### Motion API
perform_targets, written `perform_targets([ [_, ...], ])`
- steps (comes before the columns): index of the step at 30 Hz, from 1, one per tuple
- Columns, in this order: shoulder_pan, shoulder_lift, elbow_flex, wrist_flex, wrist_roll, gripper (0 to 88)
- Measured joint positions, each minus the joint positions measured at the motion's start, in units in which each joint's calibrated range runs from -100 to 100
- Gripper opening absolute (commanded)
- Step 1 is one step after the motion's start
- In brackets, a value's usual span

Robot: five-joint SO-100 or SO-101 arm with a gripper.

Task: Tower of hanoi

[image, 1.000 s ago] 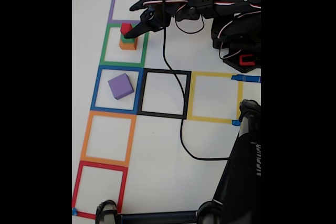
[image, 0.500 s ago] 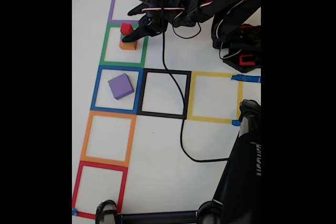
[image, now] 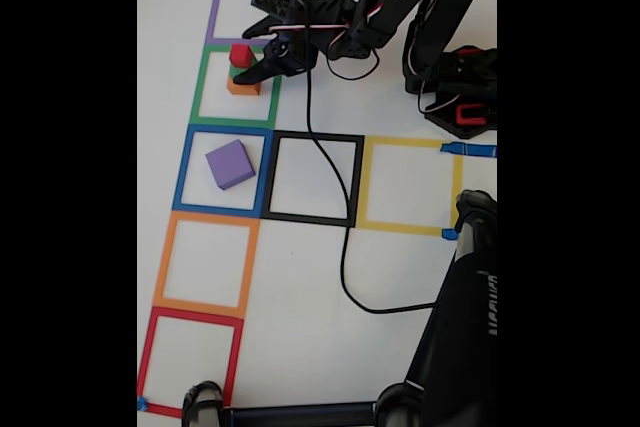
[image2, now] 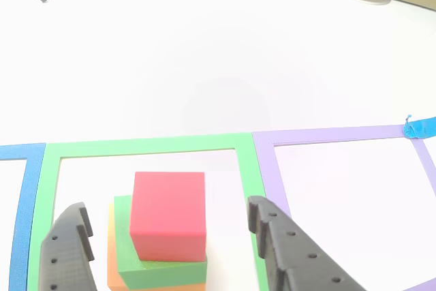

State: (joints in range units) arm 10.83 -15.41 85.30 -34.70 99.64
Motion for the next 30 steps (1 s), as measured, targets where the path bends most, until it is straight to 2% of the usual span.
perform_targets([
  [30,-4.3,1.4,-1.3,-0.7,0.0,6.3],
])
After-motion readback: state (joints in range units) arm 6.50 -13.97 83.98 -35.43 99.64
